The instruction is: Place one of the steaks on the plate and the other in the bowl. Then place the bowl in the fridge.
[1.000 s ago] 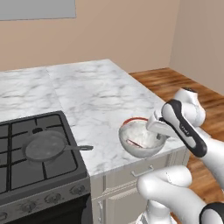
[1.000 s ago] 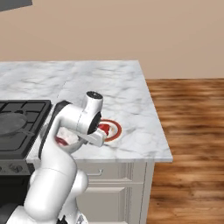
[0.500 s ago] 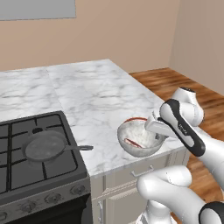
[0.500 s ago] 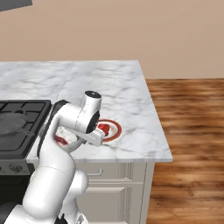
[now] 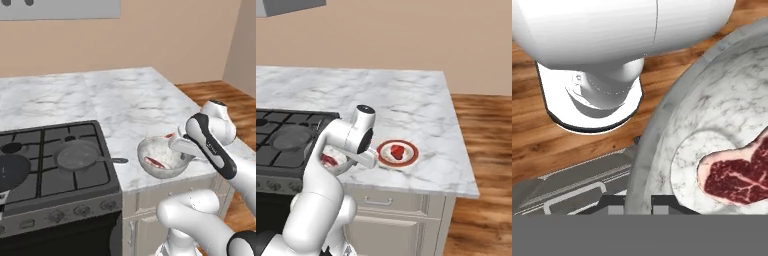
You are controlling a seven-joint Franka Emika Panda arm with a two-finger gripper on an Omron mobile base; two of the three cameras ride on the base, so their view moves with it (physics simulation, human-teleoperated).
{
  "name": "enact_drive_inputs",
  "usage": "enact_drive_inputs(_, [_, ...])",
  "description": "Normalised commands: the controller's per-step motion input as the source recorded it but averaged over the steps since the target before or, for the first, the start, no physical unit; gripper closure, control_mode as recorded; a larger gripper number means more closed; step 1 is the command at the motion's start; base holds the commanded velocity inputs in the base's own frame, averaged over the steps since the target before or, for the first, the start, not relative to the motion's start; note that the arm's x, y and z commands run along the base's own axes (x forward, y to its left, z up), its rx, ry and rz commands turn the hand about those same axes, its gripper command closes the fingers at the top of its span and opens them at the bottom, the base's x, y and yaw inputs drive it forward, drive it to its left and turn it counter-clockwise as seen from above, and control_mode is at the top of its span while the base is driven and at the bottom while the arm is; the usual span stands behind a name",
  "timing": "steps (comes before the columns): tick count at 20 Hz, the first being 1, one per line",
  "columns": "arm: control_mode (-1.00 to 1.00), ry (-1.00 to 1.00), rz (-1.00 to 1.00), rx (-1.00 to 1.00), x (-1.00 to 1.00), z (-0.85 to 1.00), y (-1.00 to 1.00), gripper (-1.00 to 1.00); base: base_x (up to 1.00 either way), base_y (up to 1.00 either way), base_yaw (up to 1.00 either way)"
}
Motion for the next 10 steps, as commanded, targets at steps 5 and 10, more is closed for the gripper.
enact_drive_inputs(5, [1.0, 0.0, 0.0, 0.0, 0.0, 0.0, 0.0, 1.0, -0.02, 0.56, 0.48])
enact_drive_inputs(10, [1.0, 0.0, 0.0, 0.0, 0.0, 0.0, 0.0, 1.0, -0.02, 0.21, 0.73])
